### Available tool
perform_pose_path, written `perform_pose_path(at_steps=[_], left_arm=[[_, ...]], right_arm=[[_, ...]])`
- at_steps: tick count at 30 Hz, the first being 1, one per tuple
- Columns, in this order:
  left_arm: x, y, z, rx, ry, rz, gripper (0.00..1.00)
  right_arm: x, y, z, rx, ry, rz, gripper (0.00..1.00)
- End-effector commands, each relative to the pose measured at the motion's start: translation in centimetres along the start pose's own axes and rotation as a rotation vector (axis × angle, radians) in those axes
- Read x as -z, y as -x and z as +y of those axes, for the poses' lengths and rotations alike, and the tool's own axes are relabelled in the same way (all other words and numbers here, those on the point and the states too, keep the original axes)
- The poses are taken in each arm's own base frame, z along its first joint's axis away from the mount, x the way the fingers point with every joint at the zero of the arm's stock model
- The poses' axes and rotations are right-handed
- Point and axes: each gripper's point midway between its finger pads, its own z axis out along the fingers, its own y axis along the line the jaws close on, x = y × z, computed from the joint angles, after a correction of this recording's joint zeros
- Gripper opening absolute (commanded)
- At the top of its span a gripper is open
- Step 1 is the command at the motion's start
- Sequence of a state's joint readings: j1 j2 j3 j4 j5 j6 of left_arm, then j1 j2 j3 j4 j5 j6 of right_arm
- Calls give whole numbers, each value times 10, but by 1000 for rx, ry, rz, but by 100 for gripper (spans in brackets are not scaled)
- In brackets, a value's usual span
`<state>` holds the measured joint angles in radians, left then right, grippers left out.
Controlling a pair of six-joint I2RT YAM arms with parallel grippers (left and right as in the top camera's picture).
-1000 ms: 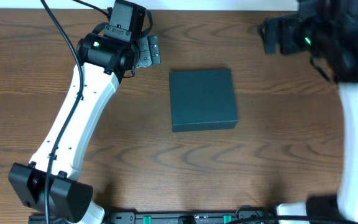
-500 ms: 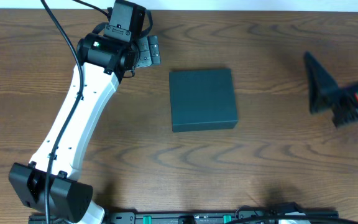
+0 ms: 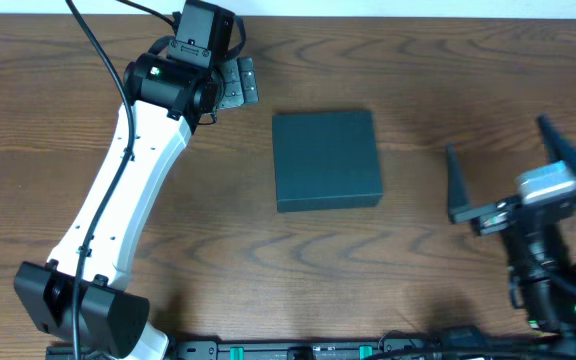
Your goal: Pack container
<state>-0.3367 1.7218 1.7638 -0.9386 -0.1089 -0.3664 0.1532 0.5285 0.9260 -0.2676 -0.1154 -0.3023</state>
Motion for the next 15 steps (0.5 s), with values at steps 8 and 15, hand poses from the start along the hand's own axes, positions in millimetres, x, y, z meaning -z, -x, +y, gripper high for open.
perform_pose_path(at_steps=[8, 15], left_arm=[[-1, 1, 4, -3, 15, -1, 99], [-1, 1, 4, -3, 15, -1, 99]], right_arm=[[12, -96, 32, -36, -5, -40, 99], [17, -141, 39, -112, -35, -26, 99]])
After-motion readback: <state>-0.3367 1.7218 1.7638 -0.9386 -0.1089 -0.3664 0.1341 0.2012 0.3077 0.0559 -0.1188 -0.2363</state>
